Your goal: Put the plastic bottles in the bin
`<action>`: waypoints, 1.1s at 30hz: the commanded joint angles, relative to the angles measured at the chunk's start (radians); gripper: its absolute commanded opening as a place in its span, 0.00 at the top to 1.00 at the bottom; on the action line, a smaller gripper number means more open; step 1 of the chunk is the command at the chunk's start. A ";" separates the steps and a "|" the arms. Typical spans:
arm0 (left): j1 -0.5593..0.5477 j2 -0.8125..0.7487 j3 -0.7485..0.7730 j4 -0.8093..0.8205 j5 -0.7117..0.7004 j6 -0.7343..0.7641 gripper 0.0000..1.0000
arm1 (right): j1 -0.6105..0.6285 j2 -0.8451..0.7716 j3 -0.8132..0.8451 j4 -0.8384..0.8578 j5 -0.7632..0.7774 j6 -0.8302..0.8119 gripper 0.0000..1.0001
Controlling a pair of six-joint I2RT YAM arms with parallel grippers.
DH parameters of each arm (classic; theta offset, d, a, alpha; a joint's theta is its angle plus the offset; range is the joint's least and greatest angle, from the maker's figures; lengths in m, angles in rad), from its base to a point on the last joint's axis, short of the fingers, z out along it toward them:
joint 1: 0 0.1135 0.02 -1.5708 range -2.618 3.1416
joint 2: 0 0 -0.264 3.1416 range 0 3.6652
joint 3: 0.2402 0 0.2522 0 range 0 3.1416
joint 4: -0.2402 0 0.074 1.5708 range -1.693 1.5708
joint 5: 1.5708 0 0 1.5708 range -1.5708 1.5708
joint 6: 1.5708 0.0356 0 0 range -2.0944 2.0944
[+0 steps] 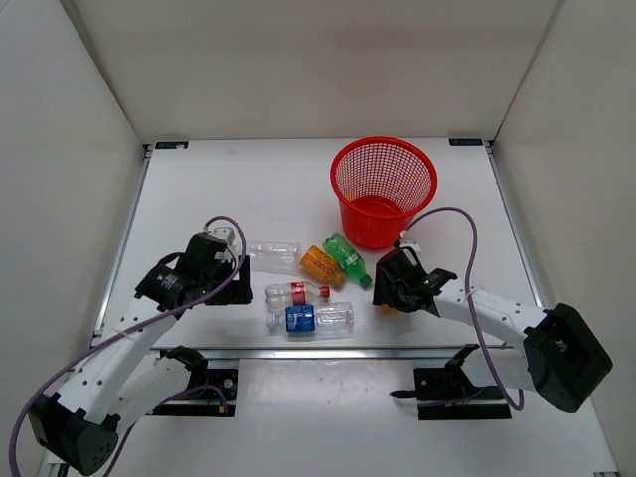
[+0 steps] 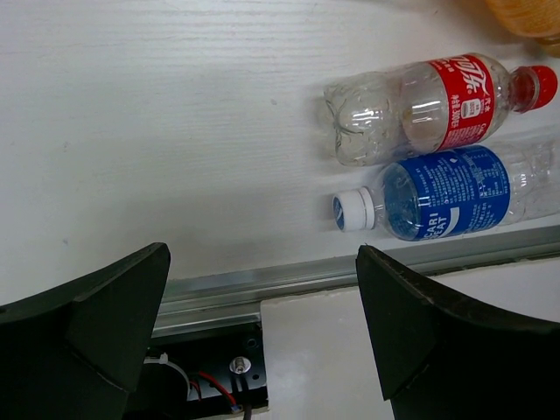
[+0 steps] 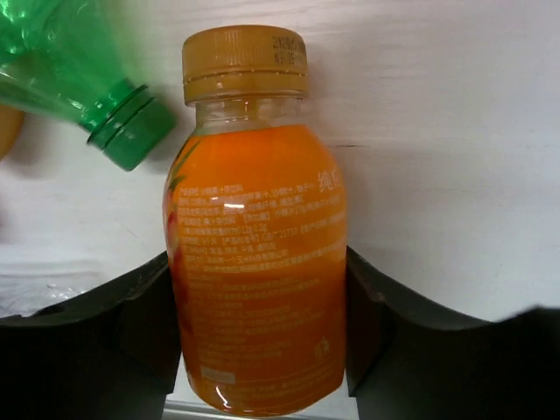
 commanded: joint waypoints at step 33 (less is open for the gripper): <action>0.116 -0.124 -0.326 0.632 -0.109 -0.721 0.02 | -0.285 0.302 0.991 0.000 -0.069 -0.620 0.96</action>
